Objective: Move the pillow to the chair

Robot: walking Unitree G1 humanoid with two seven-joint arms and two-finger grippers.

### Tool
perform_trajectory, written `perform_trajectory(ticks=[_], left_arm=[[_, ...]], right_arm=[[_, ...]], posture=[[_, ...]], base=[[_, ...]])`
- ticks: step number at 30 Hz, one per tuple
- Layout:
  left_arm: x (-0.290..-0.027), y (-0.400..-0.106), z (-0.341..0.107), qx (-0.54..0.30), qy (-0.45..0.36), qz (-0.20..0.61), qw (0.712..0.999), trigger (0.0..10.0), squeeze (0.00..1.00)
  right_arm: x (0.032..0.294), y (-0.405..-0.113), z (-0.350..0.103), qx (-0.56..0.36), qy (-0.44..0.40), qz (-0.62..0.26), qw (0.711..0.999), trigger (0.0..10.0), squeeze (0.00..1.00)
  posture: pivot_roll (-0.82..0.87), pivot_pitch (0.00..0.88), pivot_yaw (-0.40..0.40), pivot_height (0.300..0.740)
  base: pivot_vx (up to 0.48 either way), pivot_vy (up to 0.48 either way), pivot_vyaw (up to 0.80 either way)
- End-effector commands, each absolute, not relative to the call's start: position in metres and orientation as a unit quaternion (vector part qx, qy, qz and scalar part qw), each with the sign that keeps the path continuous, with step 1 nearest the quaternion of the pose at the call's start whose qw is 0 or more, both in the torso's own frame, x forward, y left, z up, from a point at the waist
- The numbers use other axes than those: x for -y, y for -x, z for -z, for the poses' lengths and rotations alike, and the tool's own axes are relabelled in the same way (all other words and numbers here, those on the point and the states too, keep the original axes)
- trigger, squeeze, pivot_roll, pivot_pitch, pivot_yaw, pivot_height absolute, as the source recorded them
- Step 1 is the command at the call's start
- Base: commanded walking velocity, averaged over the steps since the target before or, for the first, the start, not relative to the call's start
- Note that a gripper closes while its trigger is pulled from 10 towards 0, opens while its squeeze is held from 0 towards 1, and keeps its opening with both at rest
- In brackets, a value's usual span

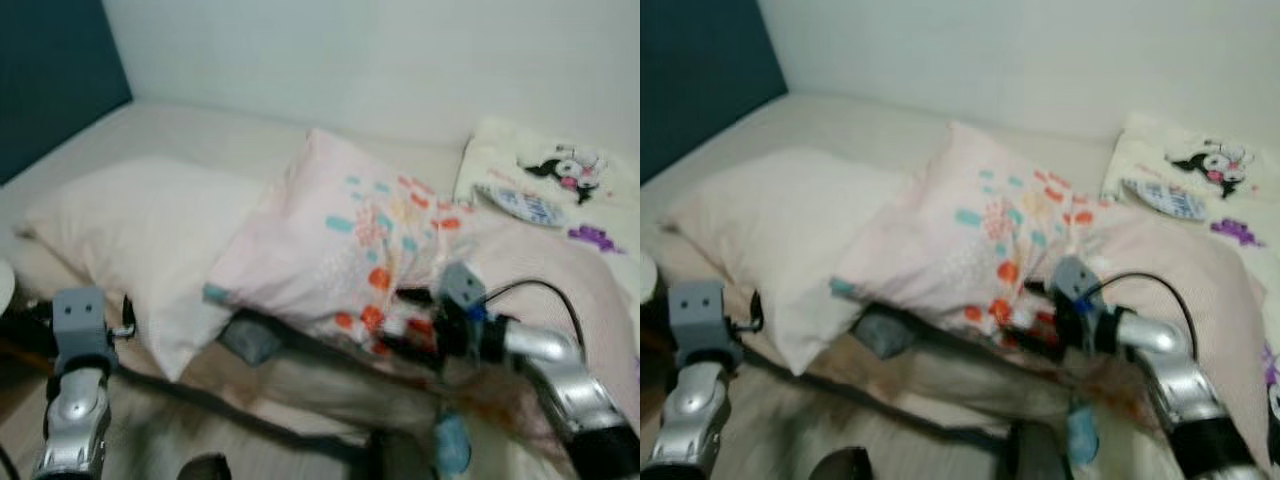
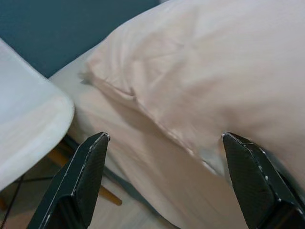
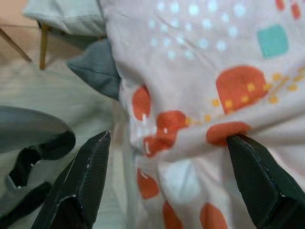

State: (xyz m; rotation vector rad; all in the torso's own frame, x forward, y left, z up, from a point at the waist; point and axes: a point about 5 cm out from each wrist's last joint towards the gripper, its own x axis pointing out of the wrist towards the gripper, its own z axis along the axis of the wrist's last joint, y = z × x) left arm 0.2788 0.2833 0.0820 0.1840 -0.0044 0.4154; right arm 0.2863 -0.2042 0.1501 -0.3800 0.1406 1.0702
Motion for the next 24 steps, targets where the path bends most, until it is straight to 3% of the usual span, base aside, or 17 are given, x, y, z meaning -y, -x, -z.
perform_trajectory(ticks=[1,2,4,5,7,11,14,18,24], left_arm=[[-0.282,-0.280,-0.083,0.002,-0.092,-0.205,0.974,10.0,0.00],[-0.282,-0.281,-0.084,0.002,-0.092,-0.206,0.974,10.0,0.00],[-0.282,-0.281,-0.084,0.002,-0.092,-0.206,0.974,10.0,0.00],[-0.282,-0.281,-0.086,0.003,-0.091,-0.207,0.974,10.0,0.00],[-0.281,-0.283,-0.087,0.005,-0.089,-0.207,0.974,10.0,0.00],[-0.280,-0.283,-0.088,0.006,-0.088,-0.207,0.974,10.0,0.00],[-0.278,-0.283,-0.088,0.008,-0.087,-0.206,0.975,10.0,0.00],[-0.279,-0.279,-0.090,0.013,-0.087,-0.211,0.974,10.0,0.00],[-0.279,-0.275,-0.090,0.014,-0.088,-0.213,0.973,10.0,0.00]], right_arm=[[0.198,-0.269,-0.151,-0.103,0.197,-0.565,0.795,10.0,0.00],[0.197,-0.260,-0.148,-0.132,0.225,-0.585,0.768,10.0,0.00],[0.197,-0.260,-0.148,-0.132,0.225,-0.585,0.768,10.0,0.00],[0.195,-0.256,-0.141,-0.157,0.265,-0.590,0.747,10.0,0.00],[0.193,-0.269,-0.127,-0.161,0.351,-0.543,0.745,10.0,0.00],[0.193,-0.282,-0.120,-0.156,0.392,-0.500,0.756,10.0,0.00],[0.192,-0.310,-0.112,-0.143,0.464,-0.388,0.783,10.0,0.00],[0.191,-0.328,-0.103,-0.120,0.572,-0.263,0.768,10.0,0.00],[0.196,-0.327,-0.089,-0.135,0.607,-0.195,0.759,10.0,0.00]], posture=[[-0.07,0.000,-0.035,0.535],[-0.07,0.000,-0.036,0.535],[-0.07,0.000,-0.036,0.535],[-0.07,0.000,-0.038,0.535],[-0.07,0.000,-0.039,0.535],[-0.07,0.000,-0.040,0.535],[-0.07,0.000,-0.046,0.535],[-0.05,0.000,-0.059,0.535],[-0.05,0.000,-0.065,0.535]], base=[[0.000,0.000,0.00],[0.000,0.000,0.00],[0.000,0.000,0.00],[0.000,0.000,0.00],[0.000,0.000,0.00],[0.000,0.000,0.00],[0.000,0.000,0.00],[0.000,0.000,0.00],[0.000,0.000,0.00]])
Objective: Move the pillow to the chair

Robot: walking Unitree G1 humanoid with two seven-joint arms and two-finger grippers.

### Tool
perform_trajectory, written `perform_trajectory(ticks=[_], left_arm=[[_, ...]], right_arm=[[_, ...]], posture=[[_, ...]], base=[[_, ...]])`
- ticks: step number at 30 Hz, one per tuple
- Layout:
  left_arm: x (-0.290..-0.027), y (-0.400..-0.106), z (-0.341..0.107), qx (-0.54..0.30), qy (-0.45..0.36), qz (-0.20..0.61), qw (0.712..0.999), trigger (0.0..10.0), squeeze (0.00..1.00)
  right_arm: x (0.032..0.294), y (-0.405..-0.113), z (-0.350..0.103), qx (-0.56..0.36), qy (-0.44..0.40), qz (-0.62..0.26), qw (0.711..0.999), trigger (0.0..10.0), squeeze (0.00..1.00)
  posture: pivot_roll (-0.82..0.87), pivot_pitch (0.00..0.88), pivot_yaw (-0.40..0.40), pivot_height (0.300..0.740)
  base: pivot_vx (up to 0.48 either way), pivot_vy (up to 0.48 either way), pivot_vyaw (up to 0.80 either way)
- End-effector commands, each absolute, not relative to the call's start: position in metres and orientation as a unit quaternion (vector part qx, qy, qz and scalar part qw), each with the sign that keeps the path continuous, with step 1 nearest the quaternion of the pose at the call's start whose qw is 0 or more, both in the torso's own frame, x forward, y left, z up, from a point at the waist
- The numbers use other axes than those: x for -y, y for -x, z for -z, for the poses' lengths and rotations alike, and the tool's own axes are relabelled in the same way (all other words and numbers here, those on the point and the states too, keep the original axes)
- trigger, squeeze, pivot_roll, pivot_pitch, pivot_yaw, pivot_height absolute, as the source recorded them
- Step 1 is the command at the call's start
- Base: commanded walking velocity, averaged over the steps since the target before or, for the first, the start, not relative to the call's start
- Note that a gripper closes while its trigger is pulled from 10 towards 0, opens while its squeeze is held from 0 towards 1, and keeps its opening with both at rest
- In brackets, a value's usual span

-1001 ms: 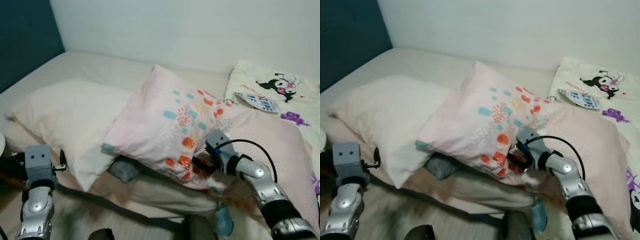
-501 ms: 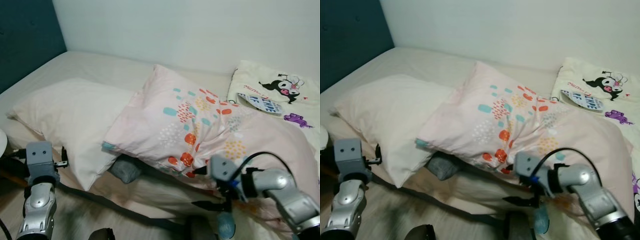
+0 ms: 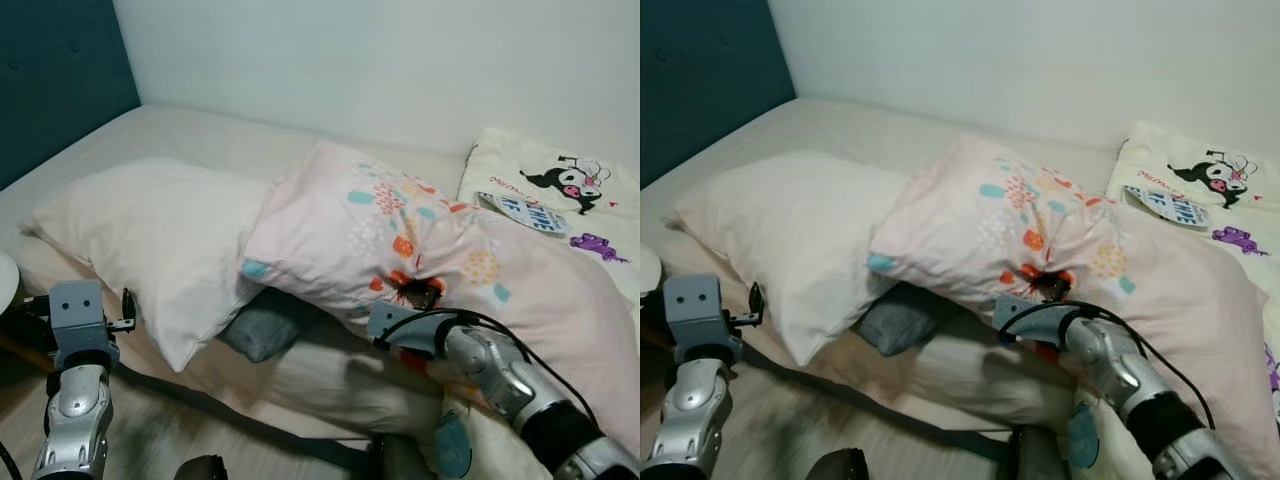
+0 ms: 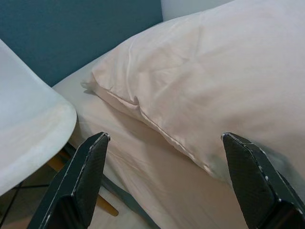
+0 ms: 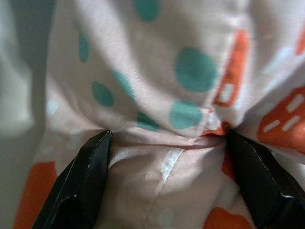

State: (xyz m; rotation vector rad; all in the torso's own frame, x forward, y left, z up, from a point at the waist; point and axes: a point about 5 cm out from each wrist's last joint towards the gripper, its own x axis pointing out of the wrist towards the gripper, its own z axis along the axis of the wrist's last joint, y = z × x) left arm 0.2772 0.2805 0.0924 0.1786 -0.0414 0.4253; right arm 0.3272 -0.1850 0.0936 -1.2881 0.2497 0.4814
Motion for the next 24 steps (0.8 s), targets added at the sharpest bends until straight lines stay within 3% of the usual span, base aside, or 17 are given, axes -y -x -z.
perform_trajectory(ticks=[1,8,15,16,17,18,24], left_arm=[[-0.279,-0.275,-0.090,0.014,-0.088,-0.213,0.973,10.0,0.00],[-0.278,-0.273,-0.090,0.016,-0.088,-0.214,0.973,10.0,0.00],[-0.275,-0.274,-0.090,0.014,-0.088,-0.211,0.973,10.0,0.00],[-0.273,-0.275,-0.090,0.014,-0.089,-0.210,0.974,10.0,0.00],[-0.273,-0.275,-0.090,0.014,-0.089,-0.210,0.974,10.0,0.00],[-0.273,-0.275,-0.090,0.014,-0.090,-0.208,0.974,10.0,0.00],[-0.274,-0.274,-0.091,0.015,-0.097,-0.206,0.974,10.0,0.00]], right_arm=[[0.196,-0.327,-0.089,-0.135,0.607,-0.195,0.759,10.0,0.00],[0.209,-0.335,-0.090,-0.100,0.668,-0.097,0.731,10.0,0.00],[0.218,-0.341,-0.096,-0.086,0.660,-0.045,0.745,10.0,0.00],[0.222,-0.340,-0.091,-0.105,0.632,-0.037,0.767,1.5,0.00],[0.222,-0.340,-0.091,-0.105,0.632,-0.037,0.767,1.5,0.00],[0.225,-0.338,-0.085,-0.122,0.610,-0.033,0.783,0.0,0.00],[0.239,-0.336,-0.081,-0.146,0.562,0.004,0.814,0.0,0.00]], posture=[[-0.05,0.000,-0.065,0.535],[-0.05,0.000,-0.070,0.535],[-0.05,0.000,-0.069,0.535],[-0.05,0.000,-0.071,0.535],[-0.05,0.000,-0.071,0.535],[-0.05,0.000,-0.071,0.535],[-0.04,0.000,-0.071,0.535]], base=[[0.000,0.000,0.00],[0.000,0.000,0.00],[0.000,0.000,0.00],[0.000,0.000,0.00],[0.000,0.000,0.00],[0.000,0.000,0.00],[0.000,0.000,0.00]])
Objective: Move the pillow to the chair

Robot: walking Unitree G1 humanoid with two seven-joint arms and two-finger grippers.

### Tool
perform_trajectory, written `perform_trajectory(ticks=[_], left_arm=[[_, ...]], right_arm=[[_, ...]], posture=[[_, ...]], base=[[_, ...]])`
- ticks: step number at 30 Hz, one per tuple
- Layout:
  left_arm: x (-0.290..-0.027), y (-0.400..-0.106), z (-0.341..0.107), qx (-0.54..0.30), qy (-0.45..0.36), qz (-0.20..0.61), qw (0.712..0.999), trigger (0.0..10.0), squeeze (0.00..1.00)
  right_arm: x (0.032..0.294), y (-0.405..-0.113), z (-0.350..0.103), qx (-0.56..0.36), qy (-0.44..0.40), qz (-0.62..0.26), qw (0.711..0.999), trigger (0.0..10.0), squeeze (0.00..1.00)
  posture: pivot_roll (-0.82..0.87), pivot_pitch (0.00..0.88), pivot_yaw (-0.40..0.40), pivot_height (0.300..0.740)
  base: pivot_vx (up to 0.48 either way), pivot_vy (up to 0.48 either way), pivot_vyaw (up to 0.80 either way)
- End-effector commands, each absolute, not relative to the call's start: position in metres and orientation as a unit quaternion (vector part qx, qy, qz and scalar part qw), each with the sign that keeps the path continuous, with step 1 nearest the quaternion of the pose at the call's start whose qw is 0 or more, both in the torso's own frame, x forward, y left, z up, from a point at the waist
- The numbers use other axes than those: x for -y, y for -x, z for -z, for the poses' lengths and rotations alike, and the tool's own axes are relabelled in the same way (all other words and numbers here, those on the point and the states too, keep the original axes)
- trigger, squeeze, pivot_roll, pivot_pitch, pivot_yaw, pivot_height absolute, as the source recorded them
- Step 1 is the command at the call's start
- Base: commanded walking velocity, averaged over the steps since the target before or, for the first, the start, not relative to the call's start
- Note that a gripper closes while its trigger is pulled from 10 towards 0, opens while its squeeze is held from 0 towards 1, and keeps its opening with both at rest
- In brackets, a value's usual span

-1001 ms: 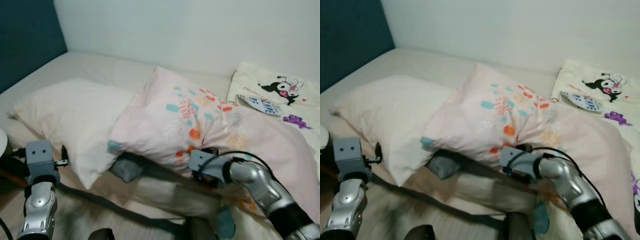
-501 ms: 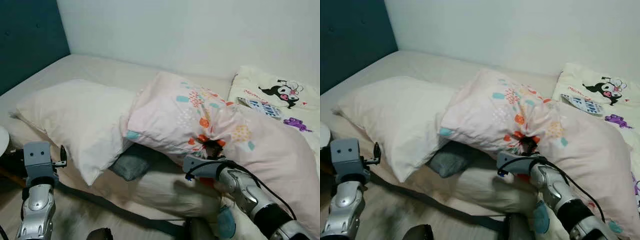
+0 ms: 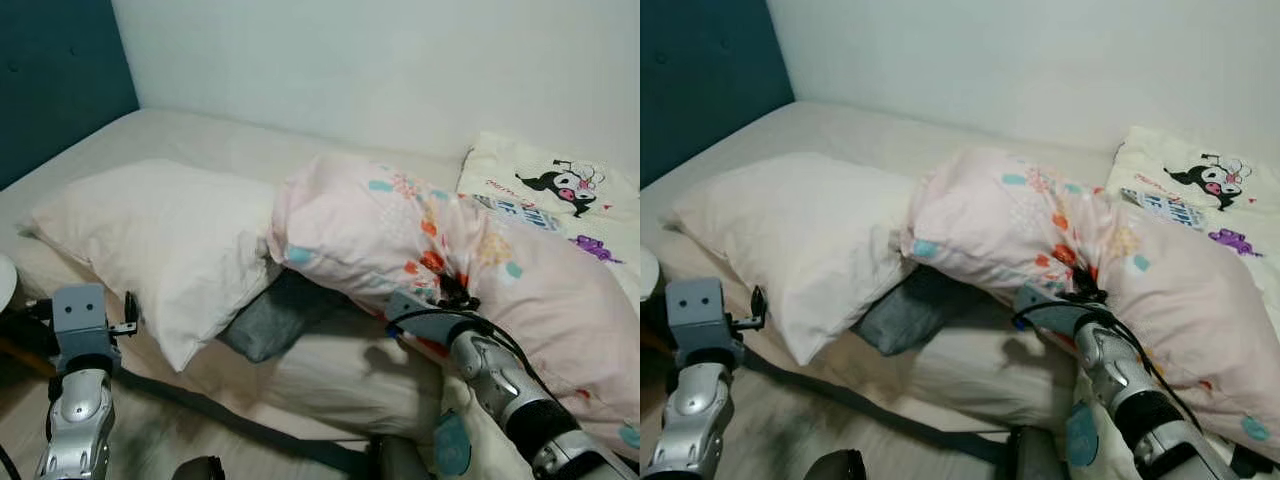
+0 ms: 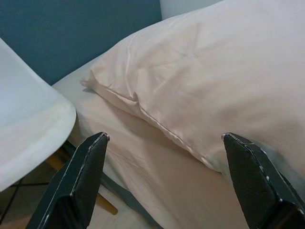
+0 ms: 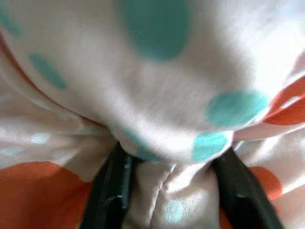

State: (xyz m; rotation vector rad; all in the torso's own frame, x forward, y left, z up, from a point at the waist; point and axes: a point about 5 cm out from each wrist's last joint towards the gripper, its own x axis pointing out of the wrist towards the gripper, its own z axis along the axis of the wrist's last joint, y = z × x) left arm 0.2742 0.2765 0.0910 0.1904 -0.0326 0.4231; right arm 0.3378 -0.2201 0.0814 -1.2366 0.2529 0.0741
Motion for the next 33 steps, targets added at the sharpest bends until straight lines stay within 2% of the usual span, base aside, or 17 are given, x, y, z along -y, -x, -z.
perform_trajectory(ticks=[1,8,9,10,11,16,18,19,20,21,24,25,26,33], left_arm=[[-0.275,-0.273,-0.092,0.015,-0.098,-0.206,0.973,10.0,0.00],[-0.278,-0.272,-0.093,0.017,-0.101,-0.208,0.973,10.0,0.00],[-0.278,-0.273,-0.096,0.021,-0.102,-0.207,0.973,10.0,0.00],[-0.278,-0.273,-0.096,0.021,-0.102,-0.207,0.973,10.0,0.00],[-0.278,-0.275,-0.099,0.027,-0.104,-0.207,0.972,10.0,0.00],[-0.279,-0.278,-0.107,0.039,-0.110,-0.209,0.971,10.0,0.00],[-0.282,-0.281,-0.116,0.054,-0.116,-0.221,0.967,10.0,0.00],[-0.282,-0.281,-0.116,0.054,-0.116,-0.221,0.967,10.0,0.00],[-0.286,-0.281,-0.123,0.064,-0.118,-0.235,0.963,10.0,0.00],[-0.286,-0.281,-0.123,0.064,-0.118,-0.235,0.963,10.0,0.00],[-0.292,-0.285,-0.157,0.117,-0.127,-0.273,0.946,10.0,0.00],[-0.292,-0.285,-0.157,0.117,-0.127,-0.273,0.946,10.0,0.00],[-0.290,-0.288,-0.183,0.158,-0.130,-0.283,0.937,10.0,0.00],[-0.280,-0.293,-0.215,0.207,-0.119,-0.280,0.930,10.0,0.00]], right_arm=[[0.243,-0.338,-0.083,-0.145,0.556,0.015,0.819,0.0,0.00],[0.248,-0.343,-0.092,-0.129,0.540,0.035,0.831,0.0,0.00],[0.247,-0.345,-0.094,-0.126,0.516,0.035,0.847,0.0,0.00],[0.247,-0.345,-0.094,-0.126,0.516,0.035,0.847,0.0,0.00],[0.246,-0.347,-0.098,-0.119,0.475,0.037,0.871,0.0,0.00],[0.240,-0.353,-0.106,-0.101,0.406,0.033,0.908,0.0,0.00],[0.230,-0.361,-0.121,-0.066,0.328,0.017,0.942,0.0,0.00],[0.230,-0.361,-0.121,-0.066,0.328,0.017,0.942,0.0,0.00],[0.224,-0.365,-0.132,-0.044,0.289,0.005,0.956,0.0,0.00],[0.224,-0.365,-0.132,-0.044,0.289,0.005,0.956,0.0,0.00],[0.210,-0.379,-0.176,0.038,0.187,-0.022,0.981,0.0,0.00],[0.210,-0.379,-0.176,0.038,0.187,-0.022,0.981,0.0,0.00],[0.202,-0.386,-0.207,0.089,0.141,-0.035,0.985,0.0,0.00],[0.184,-0.390,-0.252,0.166,0.081,-0.078,0.980,0.0,0.00]], posture=[[-0.04,0.000,-0.071,0.535],[-0.03,0.000,-0.073,0.535],[-0.03,0.000,-0.071,0.535],[-0.03,0.000,-0.071,0.535],[-0.03,0.000,-0.068,0.535],[-0.03,0.000,-0.065,0.535],[-0.03,0.000,-0.065,0.535],[-0.03,0.000,-0.065,0.535],[-0.03,0.000,-0.064,0.535],[-0.03,0.000,-0.064,0.535],[-0.03,0.000,-0.071,0.550],[-0.03,0.000,-0.071,0.550],[-0.02,0.000,-0.076,0.560],[-0.02,0.000,-0.087,0.580]], base=[[0.000,0.000,0.00],[0.000,0.000,0.00],[0.000,0.000,0.00],[0.000,0.000,0.00],[0.000,0.000,0.00],[0.000,0.000,0.00],[0.000,0.000,0.00],[0.000,0.000,0.00],[0.000,0.000,0.00],[0.000,0.000,0.00],[0.000,0.000,0.00],[0.000,0.000,0.00],[0.000,0.000,0.00],[0.000,0.000,0.00]])
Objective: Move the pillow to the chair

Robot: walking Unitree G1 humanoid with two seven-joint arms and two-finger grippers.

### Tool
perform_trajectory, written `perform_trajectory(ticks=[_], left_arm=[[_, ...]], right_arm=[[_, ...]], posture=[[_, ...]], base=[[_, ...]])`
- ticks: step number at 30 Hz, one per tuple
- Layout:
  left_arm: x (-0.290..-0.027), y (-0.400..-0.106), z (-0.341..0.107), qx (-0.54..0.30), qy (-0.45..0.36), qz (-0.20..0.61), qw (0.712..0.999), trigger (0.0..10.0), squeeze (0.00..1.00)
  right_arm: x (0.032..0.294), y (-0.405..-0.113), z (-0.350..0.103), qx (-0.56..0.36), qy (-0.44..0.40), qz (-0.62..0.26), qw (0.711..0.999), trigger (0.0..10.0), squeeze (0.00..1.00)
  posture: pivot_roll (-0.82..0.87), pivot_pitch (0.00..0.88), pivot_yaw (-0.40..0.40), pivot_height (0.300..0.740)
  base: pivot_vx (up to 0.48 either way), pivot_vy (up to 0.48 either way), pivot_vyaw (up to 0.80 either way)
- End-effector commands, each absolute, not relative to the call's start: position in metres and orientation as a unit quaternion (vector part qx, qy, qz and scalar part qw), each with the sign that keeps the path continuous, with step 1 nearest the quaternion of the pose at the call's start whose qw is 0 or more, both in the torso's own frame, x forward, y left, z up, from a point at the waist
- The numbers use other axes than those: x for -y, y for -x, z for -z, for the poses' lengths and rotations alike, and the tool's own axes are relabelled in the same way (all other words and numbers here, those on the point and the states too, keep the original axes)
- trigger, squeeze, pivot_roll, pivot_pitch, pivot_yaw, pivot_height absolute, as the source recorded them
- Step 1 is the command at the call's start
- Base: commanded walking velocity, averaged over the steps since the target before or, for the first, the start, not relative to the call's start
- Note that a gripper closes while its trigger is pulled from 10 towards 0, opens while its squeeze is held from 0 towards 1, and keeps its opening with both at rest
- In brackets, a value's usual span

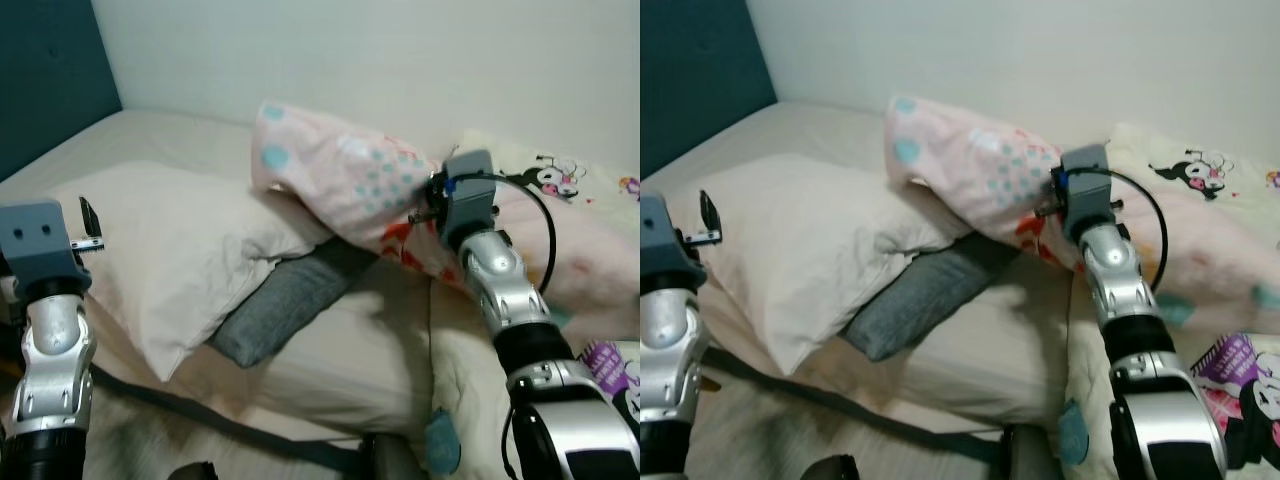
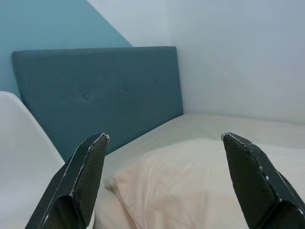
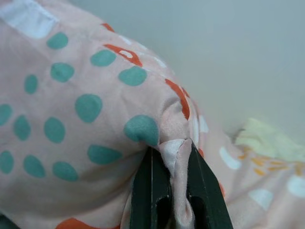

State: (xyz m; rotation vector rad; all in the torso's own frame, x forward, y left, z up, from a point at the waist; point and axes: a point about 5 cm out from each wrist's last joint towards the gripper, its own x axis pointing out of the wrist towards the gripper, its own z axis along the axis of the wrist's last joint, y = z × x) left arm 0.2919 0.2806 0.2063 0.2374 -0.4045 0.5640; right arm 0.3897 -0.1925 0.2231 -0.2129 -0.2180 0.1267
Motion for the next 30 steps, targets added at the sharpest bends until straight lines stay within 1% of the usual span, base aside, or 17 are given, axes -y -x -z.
perform_trajectory(ticks=[1,2,4,6,8,9,10,15,18,19,20,21,22,26,30], left_arm=[[-0.280,-0.293,-0.215,0.207,-0.119,-0.280,0.930,10.0,0.00],[-0.269,-0.295,-0.223,0.218,-0.105,-0.268,0.932,10.0,0.00],[-0.255,-0.297,-0.223,0.219,-0.092,-0.251,0.938,10.0,0.00],[-0.248,-0.298,-0.222,0.217,-0.083,-0.244,0.942,10.0,0.00],[-0.247,-0.298,-0.222,0.216,-0.081,-0.243,0.942,10.0,0.00],[-0.237,-0.297,-0.221,0.211,-0.066,-0.233,0.947,10.0,0.00],[-0.233,-0.297,-0.220,0.209,-0.059,-0.229,0.949,10.0,0.00],[-0.230,-0.297,-0.220,0.205,-0.053,-0.226,0.951,10.0,0.00],[-0.224,-0.298,-0.218,0.191,-0.031,-0.216,0.957,10.0,0.00],[-0.225,-0.300,-0.216,0.170,-0.036,-0.225,0.959,10.0,0.00],[-0.225,-0.300,-0.216,0.170,-0.036,-0.225,0.959,10.0,0.00],[-0.225,-0.301,-0.212,0.146,-0.041,-0.233,0.961,10.0,0.00],[-0.225,-0.301,-0.212,0.146,-0.041,-0.233,0.961,10.0,0.00],[-0.223,-0.300,-0.207,0.135,-0.036,-0.236,0.962,10.0,0.00],[-0.222,-0.299,-0.207,0.134,-0.034,-0.237,0.962,10.0,0.00]], right_arm=[[0.184,-0.390,-0.252,0.166,0.081,-0.078,0.980,0.0,0.00],[0.172,-0.389,-0.272,0.202,0.047,-0.112,0.972,0.0,0.00],[0.157,-0.385,-0.285,0.225,0.018,-0.151,0.962,0.0,0.00],[0.149,-0.382,-0.290,0.234,0.005,-0.169,0.957,0.0,0.00],[0.148,-0.381,-0.291,0.235,0.003,-0.171,0.957,0.0,0.00],[0.141,-0.377,-0.297,0.244,-0.021,-0.193,0.950,0.0,0.00],[0.139,-0.375,-0.299,0.248,-0.029,-0.201,0.947,0.0,0.00],[0.138,-0.374,-0.301,0.251,-0.034,-0.205,0.945,0.0,0.00],[0.142,-0.375,-0.309,0.263,-0.044,-0.203,0.942,0.0,0.00],[0.144,-0.374,-0.312,0.268,-0.045,-0.204,0.941,0.0,0.00],[0.144,-0.374,-0.312,0.268,-0.045,-0.204,0.941,0.0,0.00],[0.145,-0.373,-0.318,0.277,-0.047,-0.206,0.937,0.0,0.00],[0.145,-0.373,-0.318,0.277,-0.047,-0.206,0.937,0.0,0.00],[0.143,-0.364,-0.334,0.301,-0.055,-0.225,0.925,0.0,0.00],[0.142,-0.361,-0.340,0.311,-0.057,-0.235,0.919,0.0,0.00]], posture=[[-0.02,0.000,-0.087,0.580],[-0.02,0.000,-0.089,0.590],[-0.02,0.000,-0.089,0.600],[-0.02,0.000,-0.089,0.610],[-0.02,0.000,-0.089,0.615],[-0.02,0.000,-0.091,0.625],[-0.02,0.000,-0.091,0.630],[-0.02,0.000,-0.092,0.635],[-0.01,0.000,-0.095,0.655],[-0.01,0.000,-0.099,0.660],[-0.01,0.000,-0.099,0.660],[-0.01,0.000,-0.100,0.670],[-0.01,0.000,-0.100,0.670],[-0.01,0.000,-0.102,0.695],[-0.01,0.000,-0.102,0.710]], base=[[0.000,0.000,0.00],[0.000,0.000,0.00],[0.000,0.000,0.00],[0.000,0.000,0.00],[0.000,0.000,0.00],[0.000,0.000,0.00],[0.000,0.000,0.00],[0.000,0.000,0.00],[0.000,0.000,0.00],[-0.307,0.000,0.00],[-0.307,0.000,0.00],[-0.480,0.000,0.00],[-0.480,0.000,0.00],[-0.480,0.000,0.00],[-0.480,0.000,0.00]])
